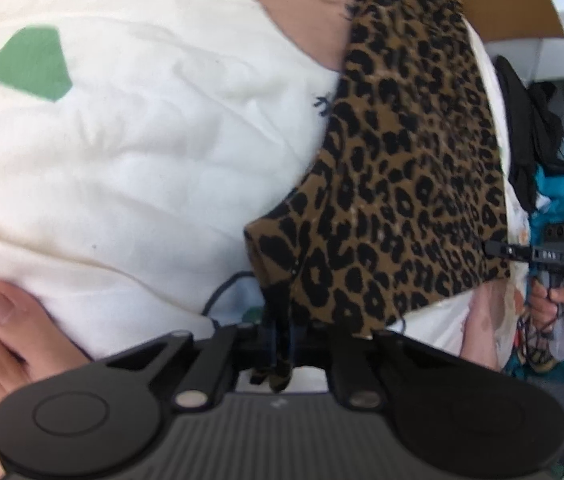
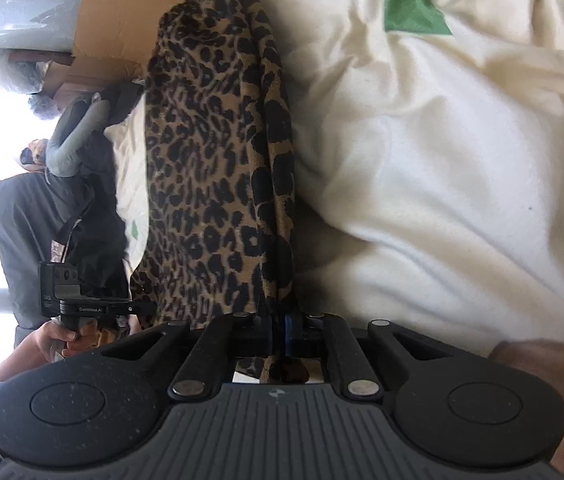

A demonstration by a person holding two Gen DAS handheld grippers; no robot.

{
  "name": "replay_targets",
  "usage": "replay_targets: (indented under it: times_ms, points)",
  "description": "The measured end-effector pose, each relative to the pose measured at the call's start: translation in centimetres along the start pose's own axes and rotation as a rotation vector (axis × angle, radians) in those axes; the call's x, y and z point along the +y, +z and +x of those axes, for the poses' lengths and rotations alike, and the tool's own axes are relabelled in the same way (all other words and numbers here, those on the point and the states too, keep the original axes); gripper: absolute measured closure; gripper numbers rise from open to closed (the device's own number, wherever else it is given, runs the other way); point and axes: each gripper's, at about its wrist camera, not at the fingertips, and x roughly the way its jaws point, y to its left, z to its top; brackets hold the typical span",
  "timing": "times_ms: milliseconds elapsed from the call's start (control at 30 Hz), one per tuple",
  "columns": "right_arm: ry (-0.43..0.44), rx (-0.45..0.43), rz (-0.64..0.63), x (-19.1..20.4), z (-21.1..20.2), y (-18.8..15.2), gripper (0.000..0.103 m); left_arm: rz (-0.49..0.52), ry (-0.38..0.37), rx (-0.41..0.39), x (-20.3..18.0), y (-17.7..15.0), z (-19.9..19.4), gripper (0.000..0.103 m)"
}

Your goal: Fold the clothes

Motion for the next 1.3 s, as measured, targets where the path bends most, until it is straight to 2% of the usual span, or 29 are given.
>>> replay_targets:
  times_ms: [200,367,733,933,1133,1300]
  points:
    - [0.047,-0.005,-0.015,2.2,-1.6,-0.3,0.101,0.066,-0.042,0.035,-1.7,0.7,-3.4,0.098]
    - [0.056,0.024,-0.039,3.9,-2.4,-1.1,0.101,0.094,-0.047,0.041,-2.7,0.5,-5.4,0.098]
    - [0.082,0.055,-0.003,5.4,-5.6,-5.6,0.101,0.097,-0.104,0.061,-4.3,-2.9,-8.7,0.098]
    - [0.105,0.032,0.009,5.2,-5.7,-6.2,0.101,0.014,-0.106,0.013,-3.4,-2.8,-8.3,0.098]
    - [0.110,-0.018,0.021,5.0,-5.4,-4.9,0.101,0.000,-0.112,-0.040,-3.2,-1.6,-7.8,0.098]
    - [0.114,-0.071,0.056,4.6,-5.2,-4.3,0.101,-0.008,-0.088,-0.144,-3.3,-0.4,-8.6,0.098]
